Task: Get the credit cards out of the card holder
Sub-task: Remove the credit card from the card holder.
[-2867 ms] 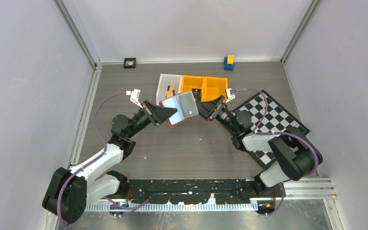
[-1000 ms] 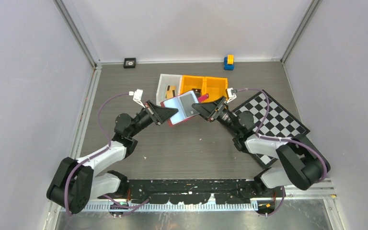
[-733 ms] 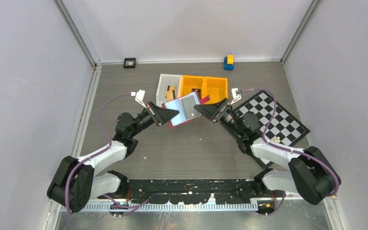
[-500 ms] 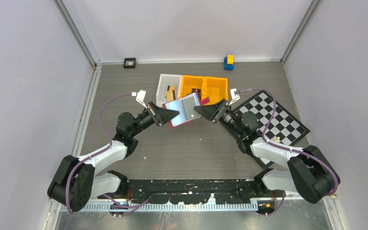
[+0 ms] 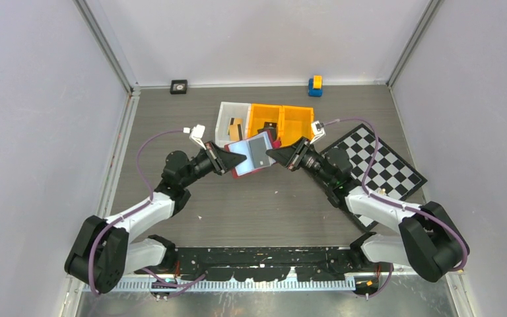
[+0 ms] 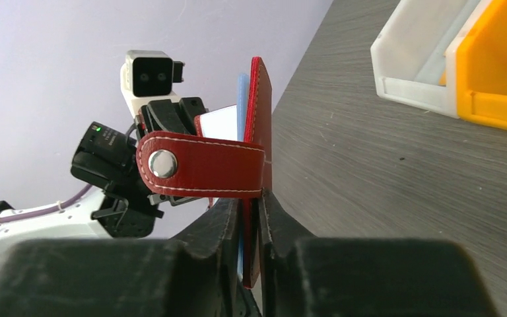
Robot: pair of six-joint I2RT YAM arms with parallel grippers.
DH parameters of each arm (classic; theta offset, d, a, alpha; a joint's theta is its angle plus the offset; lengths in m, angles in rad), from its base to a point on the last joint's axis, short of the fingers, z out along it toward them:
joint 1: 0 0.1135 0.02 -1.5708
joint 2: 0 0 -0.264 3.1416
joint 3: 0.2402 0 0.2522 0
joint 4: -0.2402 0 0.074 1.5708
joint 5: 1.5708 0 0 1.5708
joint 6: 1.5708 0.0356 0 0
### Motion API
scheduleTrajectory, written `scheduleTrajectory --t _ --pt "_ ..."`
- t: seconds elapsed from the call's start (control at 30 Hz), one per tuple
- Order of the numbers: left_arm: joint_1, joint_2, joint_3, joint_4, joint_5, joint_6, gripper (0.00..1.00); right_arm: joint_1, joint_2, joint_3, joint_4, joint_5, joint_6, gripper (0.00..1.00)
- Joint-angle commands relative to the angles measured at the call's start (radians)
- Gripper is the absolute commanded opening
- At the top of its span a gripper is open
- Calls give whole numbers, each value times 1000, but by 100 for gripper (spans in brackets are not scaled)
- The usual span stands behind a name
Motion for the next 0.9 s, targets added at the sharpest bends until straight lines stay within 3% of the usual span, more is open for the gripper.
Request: scheduleTrajectory --t 0.0,0.03,0.07,0.2,0.23,0.3,0.4,0.47,0.67,0.77,0.87 --pt "3 -31 50 -35 -23 63 0 7 19 58 8 -35 -40 11" --pt "3 -29 47 -33 -26 65 1 9 30 61 11 -42 -41 5" --pt "3 -28 44 -30 -28 65 9 10 40 63 16 -48 -41 1" --pt "3 -9 32 2 -29 45 58 21 67 60 77 -63 -18 0" --pt "3 2 32 5 -29 37 65 21 70 55 95 -65 -8 0" --pt "3 18 34 12 -16 26 73 20 69 50 111 -68 0 0" --pt "2 54 44 34 8 9 74 24 75 42 148 -78 14 1" --pt "3 86 50 56 24 -6 72 26 90 38 192 -87 33 0" --pt "4 188 57 190 82 -69 25 28 146 45 278 -127 85 2" --pt "13 198 65 188 95 -77 5 28 127 39 254 -112 63 27" --pt "17 186 64 171 92 -71 0 25 89 26 211 -78 38 36"
